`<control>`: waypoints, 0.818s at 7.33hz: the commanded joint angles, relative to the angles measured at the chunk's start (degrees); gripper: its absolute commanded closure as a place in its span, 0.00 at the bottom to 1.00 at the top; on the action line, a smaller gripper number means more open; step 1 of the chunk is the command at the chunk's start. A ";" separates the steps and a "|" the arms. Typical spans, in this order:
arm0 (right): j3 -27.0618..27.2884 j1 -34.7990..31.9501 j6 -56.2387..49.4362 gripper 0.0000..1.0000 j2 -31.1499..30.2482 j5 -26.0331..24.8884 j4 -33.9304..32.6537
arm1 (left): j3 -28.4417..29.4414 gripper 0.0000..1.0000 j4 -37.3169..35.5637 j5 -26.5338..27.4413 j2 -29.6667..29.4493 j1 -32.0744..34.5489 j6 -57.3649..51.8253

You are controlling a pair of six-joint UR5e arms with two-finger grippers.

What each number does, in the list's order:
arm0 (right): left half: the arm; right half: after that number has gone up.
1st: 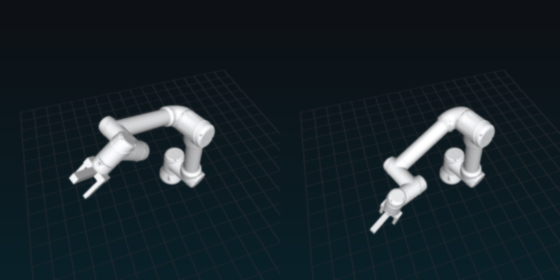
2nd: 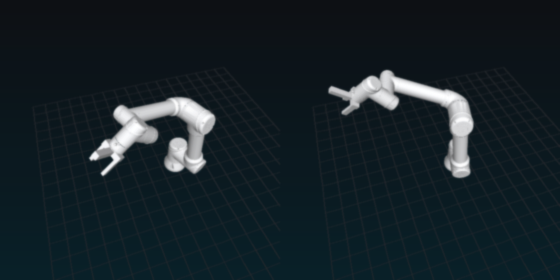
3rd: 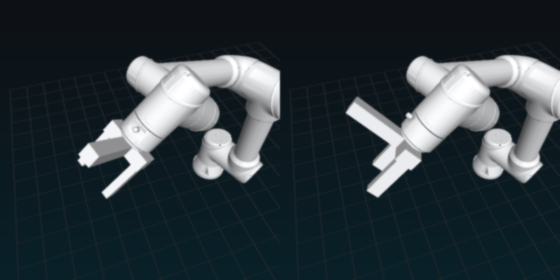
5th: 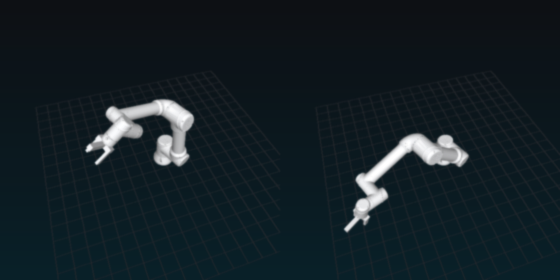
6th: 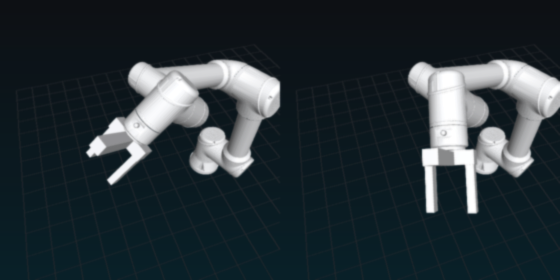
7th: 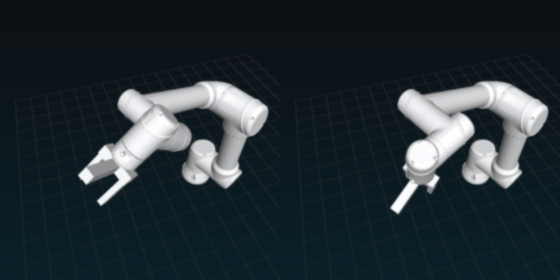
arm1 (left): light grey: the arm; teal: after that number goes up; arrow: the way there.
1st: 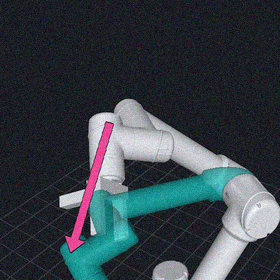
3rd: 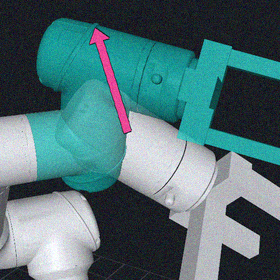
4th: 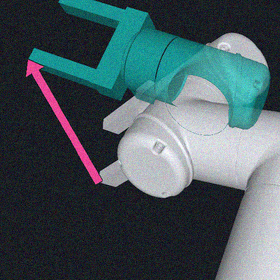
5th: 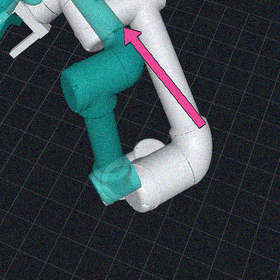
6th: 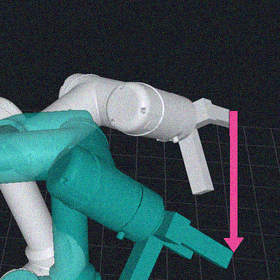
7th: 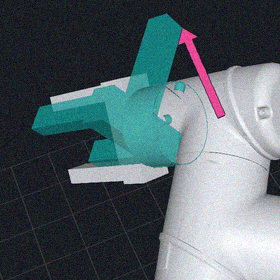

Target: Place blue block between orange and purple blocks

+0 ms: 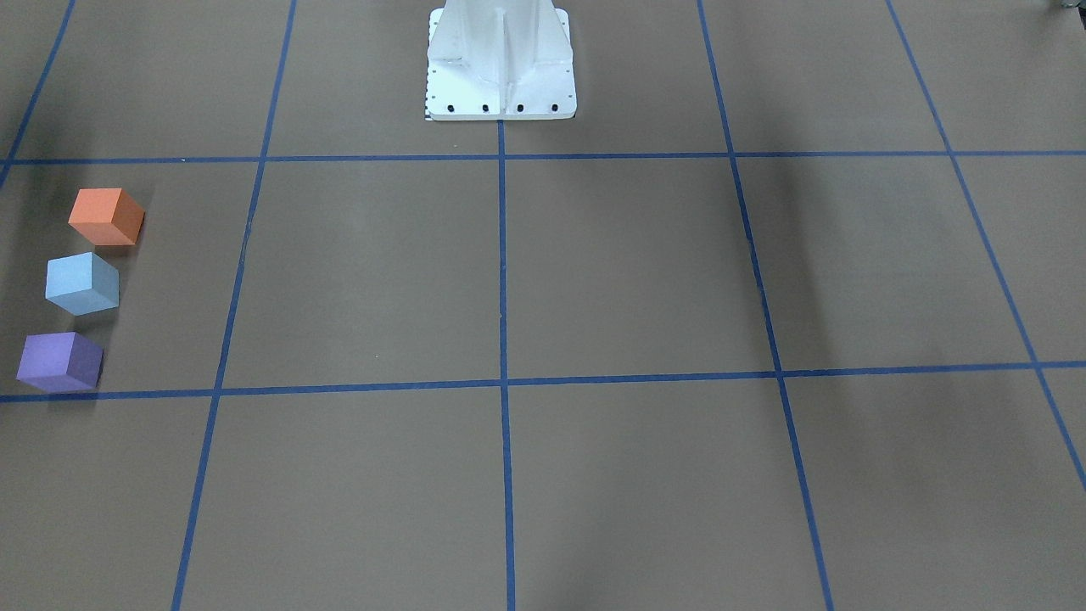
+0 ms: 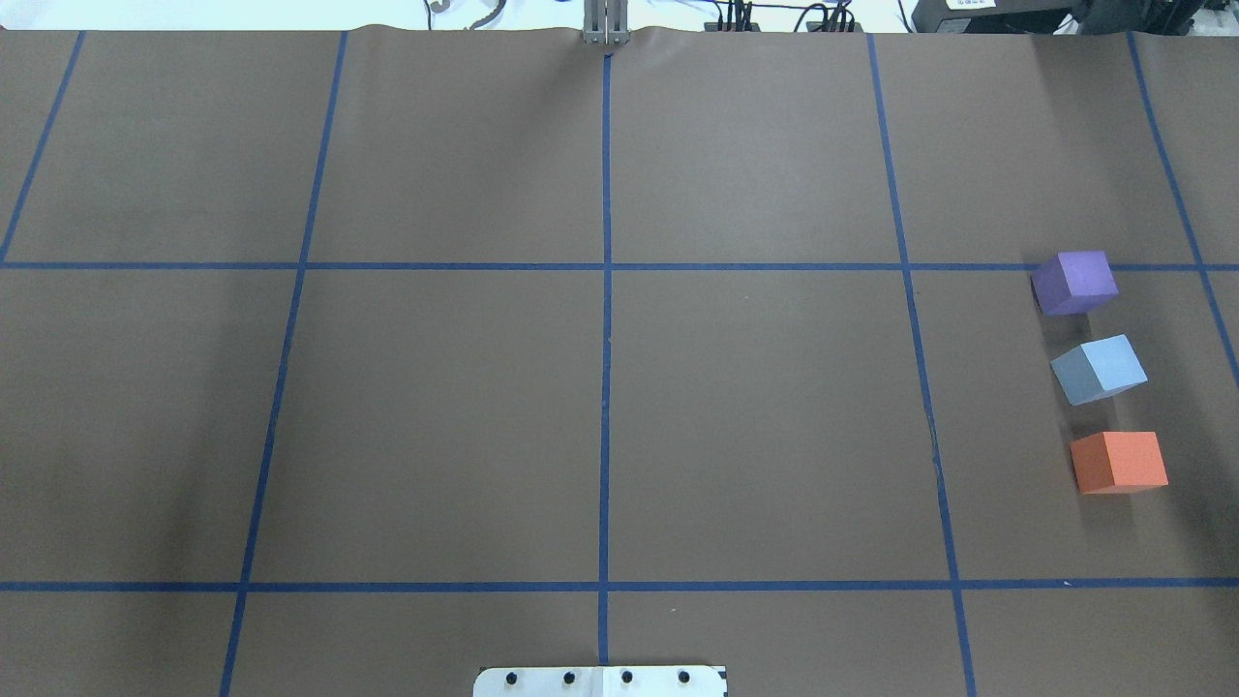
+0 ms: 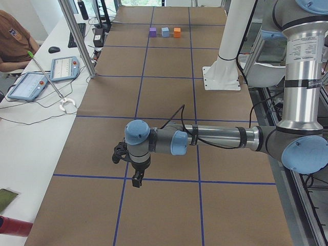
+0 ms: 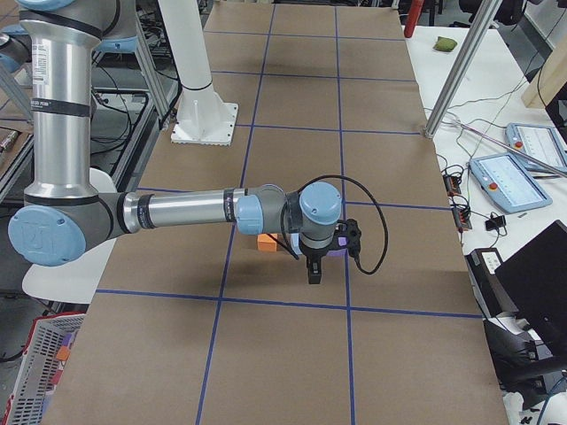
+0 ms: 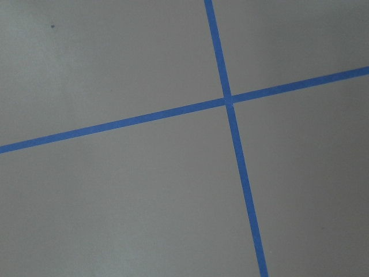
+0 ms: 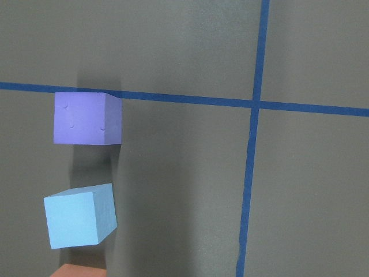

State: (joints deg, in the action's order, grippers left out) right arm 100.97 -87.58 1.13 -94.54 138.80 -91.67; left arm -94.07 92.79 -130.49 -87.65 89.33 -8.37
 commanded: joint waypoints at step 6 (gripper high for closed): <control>-0.07 -1.28 0.01 0.00 -0.12 -3.18 0.00 | -0.94 0.00 -0.06 -0.11 -0.51 -0.04 1.51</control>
State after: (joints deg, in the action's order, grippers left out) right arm 100.89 -88.71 1.13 -94.65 135.58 -91.66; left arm -94.96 92.69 -130.60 -88.15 89.30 -6.86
